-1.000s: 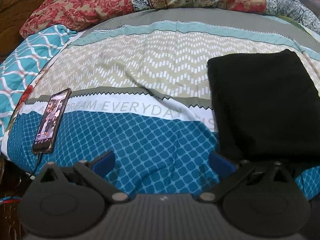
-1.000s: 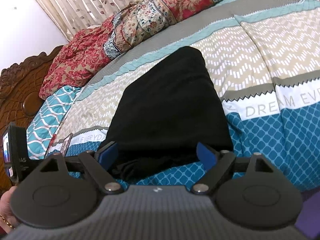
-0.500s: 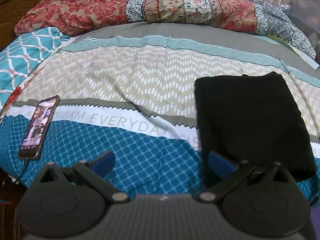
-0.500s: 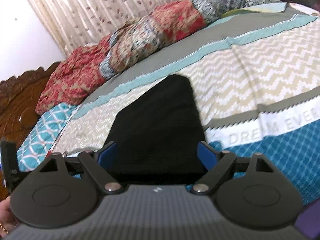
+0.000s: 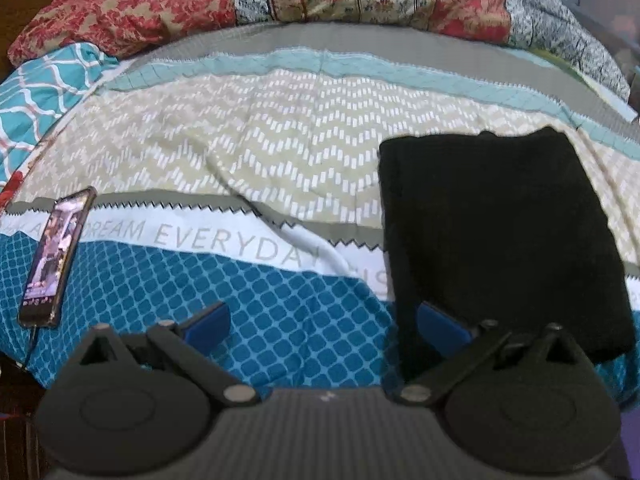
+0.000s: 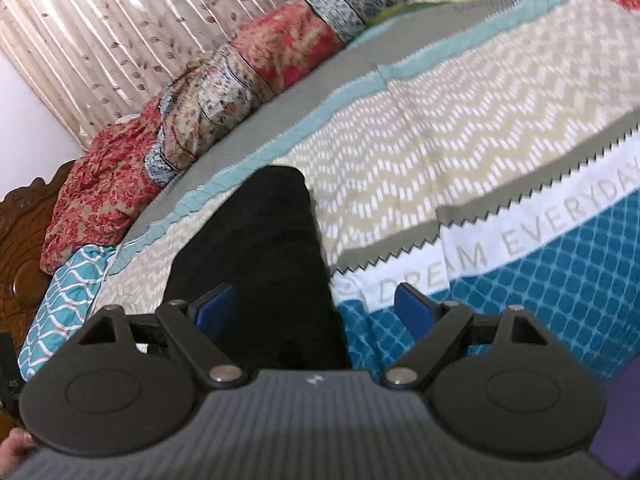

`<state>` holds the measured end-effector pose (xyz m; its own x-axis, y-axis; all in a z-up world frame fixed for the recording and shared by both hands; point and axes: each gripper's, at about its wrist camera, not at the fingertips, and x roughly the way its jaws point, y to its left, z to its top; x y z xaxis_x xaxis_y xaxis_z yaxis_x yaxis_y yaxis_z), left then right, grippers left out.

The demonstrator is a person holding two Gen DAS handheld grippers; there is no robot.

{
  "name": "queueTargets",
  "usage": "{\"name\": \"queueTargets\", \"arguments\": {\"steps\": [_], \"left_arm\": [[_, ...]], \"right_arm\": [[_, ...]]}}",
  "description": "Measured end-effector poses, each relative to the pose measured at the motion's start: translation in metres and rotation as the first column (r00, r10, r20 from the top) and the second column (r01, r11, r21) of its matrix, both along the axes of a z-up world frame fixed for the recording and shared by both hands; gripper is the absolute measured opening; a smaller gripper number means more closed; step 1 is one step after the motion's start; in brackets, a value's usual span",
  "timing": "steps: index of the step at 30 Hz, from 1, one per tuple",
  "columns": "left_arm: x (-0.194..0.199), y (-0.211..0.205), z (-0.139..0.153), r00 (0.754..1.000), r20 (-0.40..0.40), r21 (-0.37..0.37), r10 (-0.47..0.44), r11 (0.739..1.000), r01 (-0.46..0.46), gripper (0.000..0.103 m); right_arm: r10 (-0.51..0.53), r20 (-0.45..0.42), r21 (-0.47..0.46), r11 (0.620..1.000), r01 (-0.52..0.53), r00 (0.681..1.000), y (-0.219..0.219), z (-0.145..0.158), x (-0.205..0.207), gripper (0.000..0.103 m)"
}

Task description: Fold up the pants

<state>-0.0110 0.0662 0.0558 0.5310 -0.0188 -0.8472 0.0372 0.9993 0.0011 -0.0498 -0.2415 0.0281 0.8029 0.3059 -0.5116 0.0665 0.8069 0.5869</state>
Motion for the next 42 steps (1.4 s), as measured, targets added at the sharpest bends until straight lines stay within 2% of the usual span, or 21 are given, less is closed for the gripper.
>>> {"name": "queueTargets", "arguments": {"steps": [10, 17, 21, 28, 35, 40, 42], "left_arm": [[0.009, 0.012, -0.025, 0.993, -0.095, -0.01, 0.065, 0.998, -0.066, 0.103], [0.011, 0.016, -0.034, 0.992, -0.101, -0.011, 0.073, 0.997, -0.075, 0.103], [0.012, 0.018, -0.037, 0.991, -0.108, -0.021, 0.074, 0.997, -0.077, 0.103], [0.012, 0.022, -0.039, 0.992, -0.104, -0.043, 0.069, 0.996, -0.073, 0.103], [0.007, 0.023, -0.039, 0.994, -0.078, -0.051, 0.07, 0.996, -0.074, 0.103], [0.006, 0.023, -0.039, 0.995, -0.071, -0.051, 0.071, 0.996, -0.074, 0.103], [0.006, 0.023, -0.04, 0.995, -0.068, -0.051, 0.069, 0.996, -0.073, 0.103]], "right_arm": [[0.038, -0.123, 0.051, 0.998, -0.032, 0.992, -0.001, -0.022, 0.008, 0.089], [0.021, -0.161, 0.155, 0.988, 0.004, 0.987, -0.018, -0.035, 0.005, 0.089], [0.019, -0.152, 0.214, 0.977, 0.014, 0.988, -0.026, -0.038, 0.002, 0.094], [0.018, -0.124, 0.244, 0.97, 0.013, 0.992, -0.026, -0.038, -0.001, 0.103], [0.008, -0.104, 0.238, 0.971, 0.017, 0.995, -0.022, -0.039, -0.002, 0.103], [-0.022, -0.1, 0.297, 0.953, 0.051, 0.995, -0.026, -0.044, -0.004, 0.103], [-0.06, -0.098, 0.346, 0.934, 0.091, 0.993, -0.029, -0.047, -0.007, 0.103]]}}
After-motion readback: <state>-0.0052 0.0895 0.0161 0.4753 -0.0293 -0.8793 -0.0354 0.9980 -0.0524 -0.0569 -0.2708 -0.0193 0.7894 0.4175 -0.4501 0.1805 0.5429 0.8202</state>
